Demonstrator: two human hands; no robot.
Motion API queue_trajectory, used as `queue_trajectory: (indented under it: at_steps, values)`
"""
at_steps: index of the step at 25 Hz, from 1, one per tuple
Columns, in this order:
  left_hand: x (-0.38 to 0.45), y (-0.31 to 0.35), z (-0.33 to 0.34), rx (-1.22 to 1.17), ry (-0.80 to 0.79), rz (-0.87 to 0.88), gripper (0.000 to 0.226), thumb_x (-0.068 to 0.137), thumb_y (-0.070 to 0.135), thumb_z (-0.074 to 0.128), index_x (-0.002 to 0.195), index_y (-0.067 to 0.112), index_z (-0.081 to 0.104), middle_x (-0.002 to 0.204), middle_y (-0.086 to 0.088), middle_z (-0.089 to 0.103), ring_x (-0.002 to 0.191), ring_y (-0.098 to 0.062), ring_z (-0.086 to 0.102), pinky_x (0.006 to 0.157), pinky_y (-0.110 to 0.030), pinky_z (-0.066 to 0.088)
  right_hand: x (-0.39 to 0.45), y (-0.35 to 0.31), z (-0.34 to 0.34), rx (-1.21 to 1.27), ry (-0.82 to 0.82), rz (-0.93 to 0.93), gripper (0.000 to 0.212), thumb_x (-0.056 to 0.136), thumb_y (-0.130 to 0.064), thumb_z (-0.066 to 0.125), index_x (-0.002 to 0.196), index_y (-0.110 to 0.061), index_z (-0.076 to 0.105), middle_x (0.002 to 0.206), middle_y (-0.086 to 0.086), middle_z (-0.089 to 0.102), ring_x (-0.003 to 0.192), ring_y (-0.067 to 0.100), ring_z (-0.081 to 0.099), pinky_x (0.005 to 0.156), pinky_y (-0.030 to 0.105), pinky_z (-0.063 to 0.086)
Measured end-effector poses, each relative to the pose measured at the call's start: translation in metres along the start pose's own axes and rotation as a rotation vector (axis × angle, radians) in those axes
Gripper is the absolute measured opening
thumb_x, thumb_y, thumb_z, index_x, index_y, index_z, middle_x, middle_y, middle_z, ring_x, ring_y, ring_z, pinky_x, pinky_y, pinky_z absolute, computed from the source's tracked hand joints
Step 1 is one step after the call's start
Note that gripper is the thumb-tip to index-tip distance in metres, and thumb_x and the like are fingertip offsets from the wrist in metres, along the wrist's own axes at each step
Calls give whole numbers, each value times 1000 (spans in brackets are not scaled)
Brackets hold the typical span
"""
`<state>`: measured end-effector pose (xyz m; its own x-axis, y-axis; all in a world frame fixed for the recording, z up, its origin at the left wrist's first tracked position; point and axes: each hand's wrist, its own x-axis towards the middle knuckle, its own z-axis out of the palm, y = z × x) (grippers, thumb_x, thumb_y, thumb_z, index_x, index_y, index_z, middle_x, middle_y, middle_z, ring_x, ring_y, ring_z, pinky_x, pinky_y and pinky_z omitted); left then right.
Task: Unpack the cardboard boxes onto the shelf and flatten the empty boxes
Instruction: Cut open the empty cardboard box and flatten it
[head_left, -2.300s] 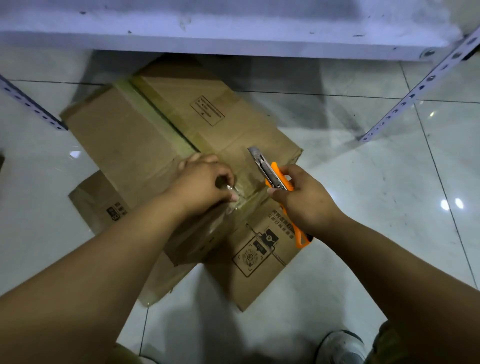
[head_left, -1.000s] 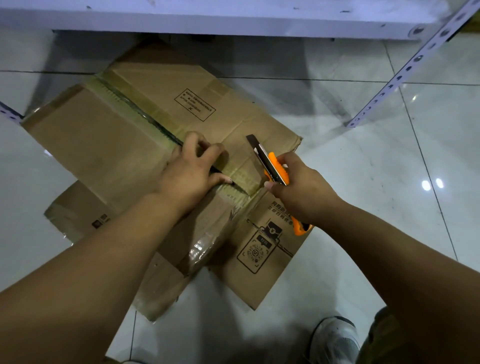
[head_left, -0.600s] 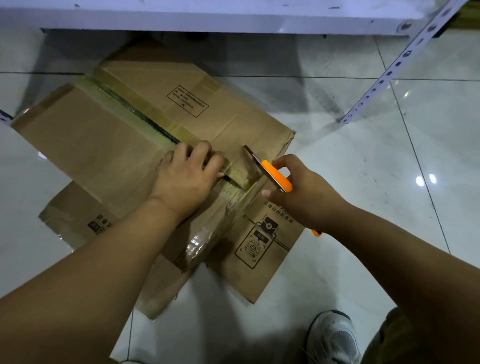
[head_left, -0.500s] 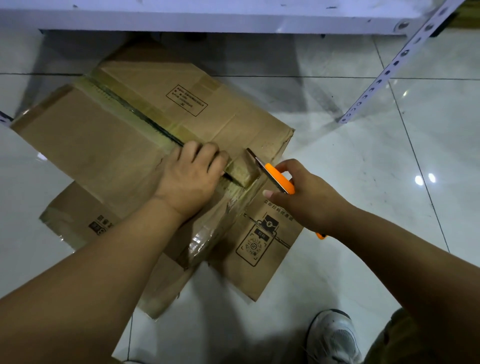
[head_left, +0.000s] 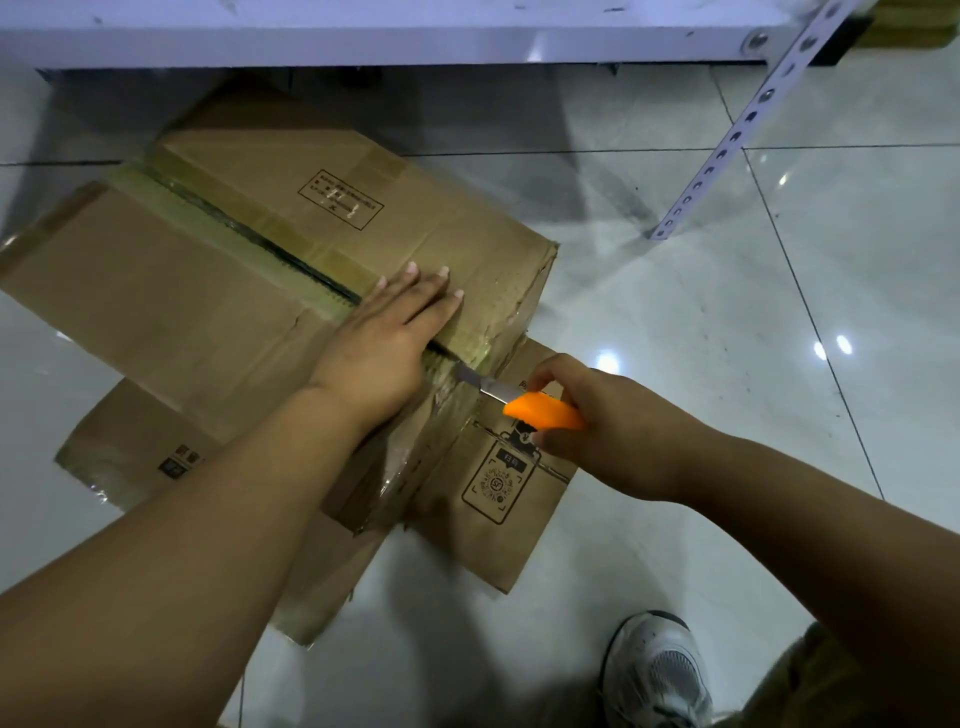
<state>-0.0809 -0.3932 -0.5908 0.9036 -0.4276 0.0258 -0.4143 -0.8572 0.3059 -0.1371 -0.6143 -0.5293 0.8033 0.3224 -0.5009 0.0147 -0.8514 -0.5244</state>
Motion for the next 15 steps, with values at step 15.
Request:
queue_trajectory:
  at_steps: [15]
  values:
    - [-6,-15,20,20,165,83,55,83,9,31,135,1,49,141,-18,47,132,-41,39,109,-49,22,14,-17,11,-151,-27,35,51,85,-52,64,123,-22,46,120,3,58,101,21,56,88,41,50]
